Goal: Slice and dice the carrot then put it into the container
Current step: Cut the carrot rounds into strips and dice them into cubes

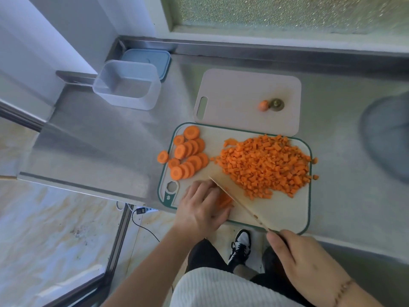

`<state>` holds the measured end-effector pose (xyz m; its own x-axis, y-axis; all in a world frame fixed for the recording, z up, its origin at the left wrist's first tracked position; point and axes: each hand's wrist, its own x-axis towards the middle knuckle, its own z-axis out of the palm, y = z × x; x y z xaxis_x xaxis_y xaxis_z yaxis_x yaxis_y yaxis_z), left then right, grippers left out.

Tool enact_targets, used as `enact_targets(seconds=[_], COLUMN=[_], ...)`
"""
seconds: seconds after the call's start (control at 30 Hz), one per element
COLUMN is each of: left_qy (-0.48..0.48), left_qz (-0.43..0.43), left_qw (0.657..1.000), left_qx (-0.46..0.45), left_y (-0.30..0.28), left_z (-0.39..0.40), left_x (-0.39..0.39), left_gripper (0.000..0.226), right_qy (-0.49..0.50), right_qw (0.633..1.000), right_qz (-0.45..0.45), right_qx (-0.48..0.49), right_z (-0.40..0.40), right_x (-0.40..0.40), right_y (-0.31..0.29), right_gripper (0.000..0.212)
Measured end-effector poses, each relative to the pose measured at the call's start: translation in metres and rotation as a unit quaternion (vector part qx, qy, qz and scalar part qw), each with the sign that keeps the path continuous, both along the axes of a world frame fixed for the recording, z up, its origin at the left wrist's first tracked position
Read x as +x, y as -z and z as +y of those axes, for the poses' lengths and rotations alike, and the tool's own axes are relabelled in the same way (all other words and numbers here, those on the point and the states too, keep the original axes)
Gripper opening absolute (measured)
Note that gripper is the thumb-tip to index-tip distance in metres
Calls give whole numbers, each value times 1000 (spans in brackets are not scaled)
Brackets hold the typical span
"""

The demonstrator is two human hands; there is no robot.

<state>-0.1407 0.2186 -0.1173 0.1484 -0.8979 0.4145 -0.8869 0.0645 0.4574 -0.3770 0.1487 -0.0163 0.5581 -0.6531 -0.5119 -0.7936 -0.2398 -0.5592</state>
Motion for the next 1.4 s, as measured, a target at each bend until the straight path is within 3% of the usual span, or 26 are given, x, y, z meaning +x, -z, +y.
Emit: enact_targets(seconds=[0.1,0.23,0.43,0.6,0.77,0.9,1.03,1.2,1.3,1.4], left_qy=[95,115,116,79,73,54,15,-4,-1,13], left_qz=[-8,5,21,36,40,38,47,68,69,65], left_qw=[995,993,993,996,996,997,998,997,996,997], left_qx=[-19,-24,-28,-30,-45,-38,-36,-40,-48,-46], left_y=[4,8,5,7,9,10,7,6,5,3], left_z=[-2,-4,-8,-6,-7,-9,-11,-11,-12,-8], left_x=[6,8,3,-2,-6,-9,-18,-22,-20,-19], left_gripper=[19,14,8,11,8,7,12,19,23,16], right_qy=[-13,-33,-47,15,14,3,-8,-18,-24,7], right_qw=[1000,998,997,1000,999,1000,1000,999,999,1000], right_qz=[15,54,57,-8,-37,-12,14,30,42,-9], right_qx=[-14,-21,-1,10,23,5,8,0,4,9], right_z=[4,5,-4,-10,-3,2,6,7,-1,-12], right_x=[-8,-10,31,15,0,-5,-2,7,26,30], right_y=[11,15,10,5,-5,-4,-1,11,12,13], right_gripper=[96,104,60,56,34,55,57,82,67,66])
